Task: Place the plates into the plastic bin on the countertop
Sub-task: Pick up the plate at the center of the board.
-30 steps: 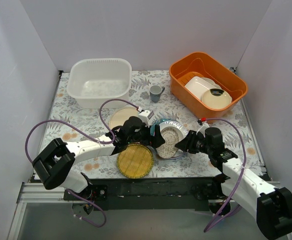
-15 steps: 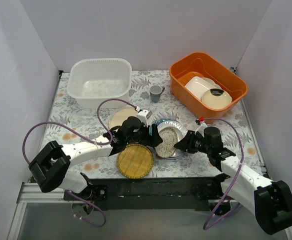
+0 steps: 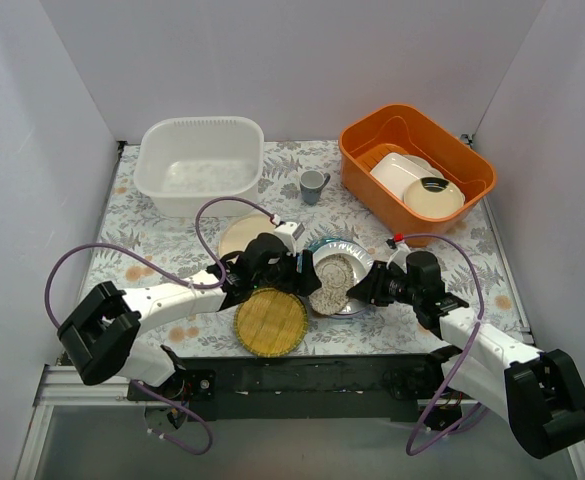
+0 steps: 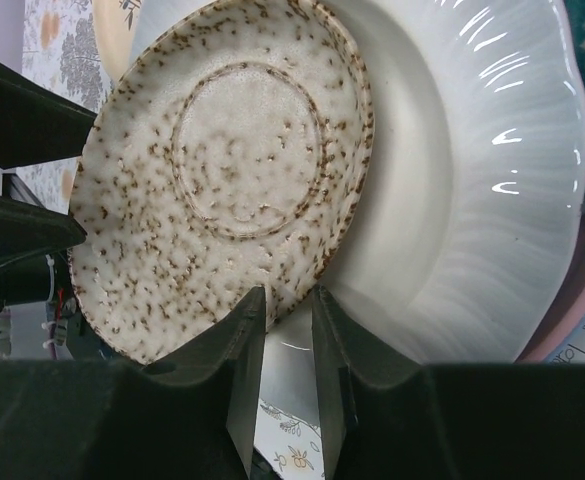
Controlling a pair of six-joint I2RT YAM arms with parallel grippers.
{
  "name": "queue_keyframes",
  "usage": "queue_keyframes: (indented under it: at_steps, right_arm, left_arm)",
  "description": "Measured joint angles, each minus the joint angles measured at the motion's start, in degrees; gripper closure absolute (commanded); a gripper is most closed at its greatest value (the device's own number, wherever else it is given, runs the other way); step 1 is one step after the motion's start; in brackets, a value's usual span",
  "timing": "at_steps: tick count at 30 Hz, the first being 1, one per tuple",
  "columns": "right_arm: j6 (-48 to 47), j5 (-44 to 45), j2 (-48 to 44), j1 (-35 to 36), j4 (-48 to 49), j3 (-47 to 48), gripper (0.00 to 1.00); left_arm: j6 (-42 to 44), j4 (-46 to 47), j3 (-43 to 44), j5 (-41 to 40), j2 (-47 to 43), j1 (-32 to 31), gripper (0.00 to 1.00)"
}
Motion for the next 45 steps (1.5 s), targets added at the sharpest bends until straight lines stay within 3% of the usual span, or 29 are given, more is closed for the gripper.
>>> queue_keyframes:
  at_steps: [18, 21, 28, 35, 42, 45]
  right_arm:
    - [-2.3, -2.1, 1.3, 1.1, 0.9, 0.4, 0.68]
    - [-2.4, -2.4, 1.7, 2.0, 1.5, 0.4, 0.68]
    - [-3.0, -2.9, 1.7, 2.9, 0.9, 0.5, 0.68]
    - [-3.7, -1.2, -0.3, 2.9, -1.4, 0.7, 0.63]
    - [-4.8, -0.1, -1.7, 3.1, -2.2, 1.2, 0.47]
    - [-5.2, 0.9, -2.2, 3.1, -2.6, 1.8, 0.45]
  left_arm:
    - [0.2, -1.5, 0.4, 0.4, 2.0, 0.0, 0.60]
    - [0.2, -1.6, 0.6, 1.0, 2.2, 0.0, 0.67]
    - [-0.8, -1.7, 1.1, 1.1, 2.6, 0.4, 0.99]
    - [-1.4, -1.5, 1.7, 1.6, 1.5, 0.3, 1.00]
    - [-2.1, -2.1, 1.7, 1.0, 1.1, 0.0, 1.00]
    - [-2.3, -2.9, 1.7, 0.2, 0.6, -0.1, 1.00]
